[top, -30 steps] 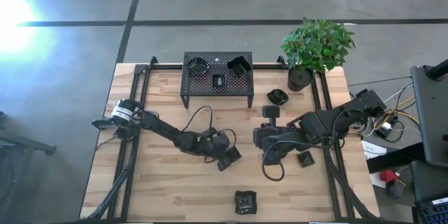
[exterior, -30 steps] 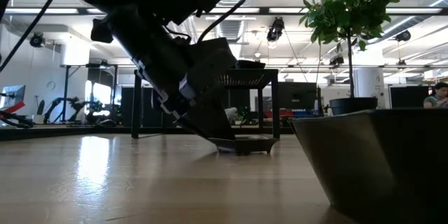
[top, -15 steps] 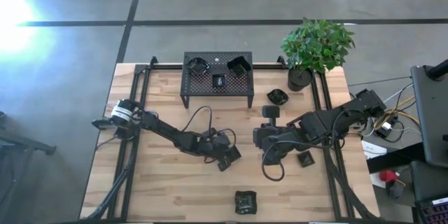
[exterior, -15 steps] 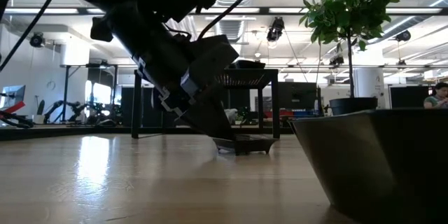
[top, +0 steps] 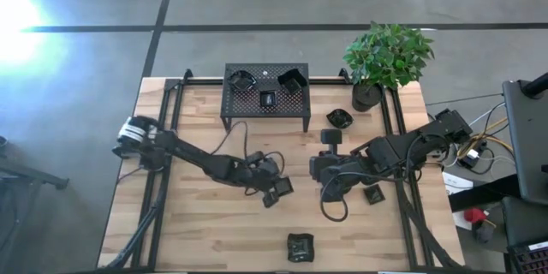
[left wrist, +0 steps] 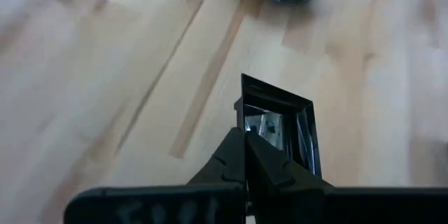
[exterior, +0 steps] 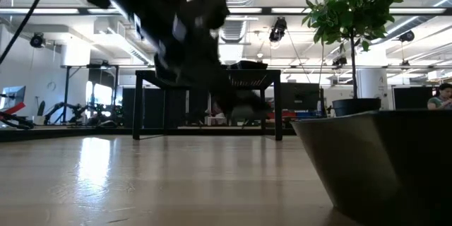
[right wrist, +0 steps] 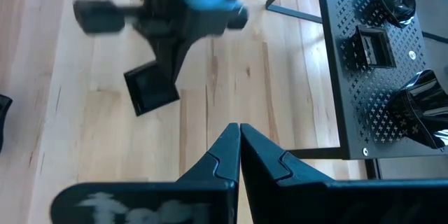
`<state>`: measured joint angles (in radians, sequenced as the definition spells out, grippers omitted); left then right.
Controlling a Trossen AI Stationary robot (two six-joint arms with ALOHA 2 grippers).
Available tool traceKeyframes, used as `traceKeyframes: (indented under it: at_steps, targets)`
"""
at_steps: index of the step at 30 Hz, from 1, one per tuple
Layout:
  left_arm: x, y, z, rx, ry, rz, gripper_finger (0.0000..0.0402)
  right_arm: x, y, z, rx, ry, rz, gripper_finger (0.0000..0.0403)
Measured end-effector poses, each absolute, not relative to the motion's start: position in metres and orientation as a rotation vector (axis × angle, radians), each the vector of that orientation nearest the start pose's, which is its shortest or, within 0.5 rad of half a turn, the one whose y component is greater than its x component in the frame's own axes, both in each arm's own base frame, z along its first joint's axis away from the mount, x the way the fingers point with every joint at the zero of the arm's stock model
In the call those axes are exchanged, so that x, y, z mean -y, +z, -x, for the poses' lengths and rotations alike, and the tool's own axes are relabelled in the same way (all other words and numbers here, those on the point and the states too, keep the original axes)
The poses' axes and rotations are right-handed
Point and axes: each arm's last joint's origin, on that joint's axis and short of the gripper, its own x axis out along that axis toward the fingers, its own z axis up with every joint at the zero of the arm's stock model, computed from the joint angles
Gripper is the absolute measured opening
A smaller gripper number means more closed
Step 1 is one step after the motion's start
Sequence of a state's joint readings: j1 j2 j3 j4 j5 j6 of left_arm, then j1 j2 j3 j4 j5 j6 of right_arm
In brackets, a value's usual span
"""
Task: Pick & Place Mini shaped plates
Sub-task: Stack the square plate on top of the square plates on the shelf
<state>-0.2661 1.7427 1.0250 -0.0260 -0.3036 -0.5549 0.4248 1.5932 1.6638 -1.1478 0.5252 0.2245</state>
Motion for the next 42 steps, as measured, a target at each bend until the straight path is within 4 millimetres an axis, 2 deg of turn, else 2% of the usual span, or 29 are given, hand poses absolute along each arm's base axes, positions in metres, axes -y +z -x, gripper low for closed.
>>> traceKeyframes:
  at_steps: [5,10,15,21,26,30,38,42]
  targets:
    - [0.081,0.221,-0.331,-0.641,0.207,0.296,0.0,-0.115,0.363,-0.289,-0.934,-0.196,0.286,0.0008]
    - [0.065,0.26,-0.307,-0.595,0.208,0.278,0.0,-0.115,0.363,-0.289,-0.934,-0.196,0.286,0.0008]
    - [0.04,0.29,-0.285,-0.568,0.216,0.276,0.0,-0.114,0.363,-0.289,-0.927,-0.209,0.293,0.0008]
    - [0.003,0.322,-0.273,-0.535,0.143,0.301,0.0,-0.114,0.363,-0.289,-0.923,-0.219,0.298,0.0008]
    - [-0.029,0.342,-0.274,-0.497,0.075,0.285,0.0,-0.114,0.363,-0.289,-0.921,-0.218,0.297,0.0008]
    - [-0.054,0.353,-0.275,-0.512,0.105,0.231,0.0,-0.114,0.363,-0.289,-0.92,-0.222,0.288,0.0008]
    - [-0.107,0.364,-0.276,-0.634,0.201,0.134,0.0,-0.114,0.364,-0.289,-0.909,-0.244,0.241,0.0008]
    - [-0.131,0.364,-0.277,-0.655,0.117,0.152,0.0,-0.115,0.364,-0.29,-0.898,-0.253,0.214,0.0008]
